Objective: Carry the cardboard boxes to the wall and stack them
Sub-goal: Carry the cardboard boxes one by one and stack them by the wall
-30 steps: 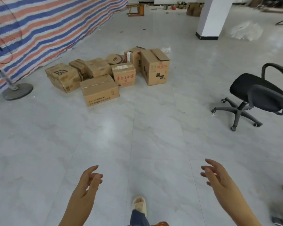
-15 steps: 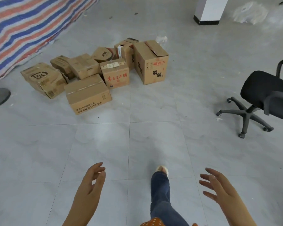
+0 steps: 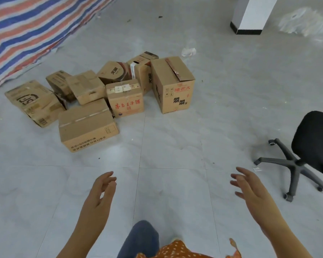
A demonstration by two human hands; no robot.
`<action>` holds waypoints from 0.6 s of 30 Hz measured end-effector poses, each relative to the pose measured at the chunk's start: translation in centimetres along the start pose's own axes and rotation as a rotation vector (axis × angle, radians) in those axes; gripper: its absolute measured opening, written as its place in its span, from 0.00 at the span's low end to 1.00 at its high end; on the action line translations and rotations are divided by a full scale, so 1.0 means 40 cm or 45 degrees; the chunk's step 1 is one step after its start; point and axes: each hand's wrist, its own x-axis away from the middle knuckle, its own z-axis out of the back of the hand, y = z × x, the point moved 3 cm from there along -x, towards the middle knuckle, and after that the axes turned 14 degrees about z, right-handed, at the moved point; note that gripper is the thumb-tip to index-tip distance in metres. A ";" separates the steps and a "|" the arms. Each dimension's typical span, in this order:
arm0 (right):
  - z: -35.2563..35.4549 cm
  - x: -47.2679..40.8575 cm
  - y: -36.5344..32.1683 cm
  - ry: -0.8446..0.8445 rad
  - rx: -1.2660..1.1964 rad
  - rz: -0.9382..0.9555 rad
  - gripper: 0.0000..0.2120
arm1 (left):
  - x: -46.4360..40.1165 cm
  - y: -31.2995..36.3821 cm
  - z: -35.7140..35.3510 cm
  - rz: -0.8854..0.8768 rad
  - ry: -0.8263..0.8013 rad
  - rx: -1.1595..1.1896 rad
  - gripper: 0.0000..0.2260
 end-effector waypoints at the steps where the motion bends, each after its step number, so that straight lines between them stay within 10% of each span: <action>1: -0.004 -0.048 0.003 -0.002 0.011 0.001 0.12 | -0.039 0.020 -0.015 0.019 0.011 0.000 0.11; 18: -0.212 -0.975 -0.091 0.110 0.034 -0.032 0.09 | -1.009 0.580 -0.181 -0.117 -0.181 -0.150 0.19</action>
